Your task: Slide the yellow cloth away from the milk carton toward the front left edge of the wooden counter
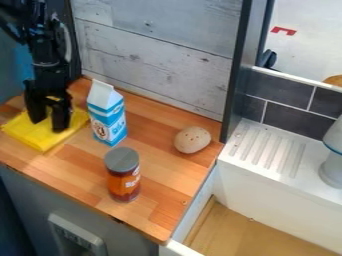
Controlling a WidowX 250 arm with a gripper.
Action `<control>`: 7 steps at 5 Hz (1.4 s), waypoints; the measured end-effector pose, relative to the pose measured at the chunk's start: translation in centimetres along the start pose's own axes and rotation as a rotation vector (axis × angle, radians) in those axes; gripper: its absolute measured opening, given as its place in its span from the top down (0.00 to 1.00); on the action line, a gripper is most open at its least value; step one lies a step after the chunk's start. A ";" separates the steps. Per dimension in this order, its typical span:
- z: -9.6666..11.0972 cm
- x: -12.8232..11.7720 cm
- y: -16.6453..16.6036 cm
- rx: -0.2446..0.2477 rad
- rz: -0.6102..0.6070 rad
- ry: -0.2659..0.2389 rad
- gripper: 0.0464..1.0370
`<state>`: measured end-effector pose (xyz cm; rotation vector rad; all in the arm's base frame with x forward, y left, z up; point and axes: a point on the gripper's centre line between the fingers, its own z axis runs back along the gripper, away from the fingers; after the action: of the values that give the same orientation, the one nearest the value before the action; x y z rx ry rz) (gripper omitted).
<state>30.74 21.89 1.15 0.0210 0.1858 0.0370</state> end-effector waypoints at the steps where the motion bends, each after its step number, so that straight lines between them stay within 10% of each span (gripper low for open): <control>1: -0.3 -1.3 0.3 0.035 0.029 0.033 0.04; 4: 0.0 -3.3 1.6 -0.010 0.082 0.010 0.04; 7: 8.6 -2.7 -1.0 -0.014 0.004 -0.271 0.04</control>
<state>29.68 20.64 10.11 0.0124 -0.0850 0.0393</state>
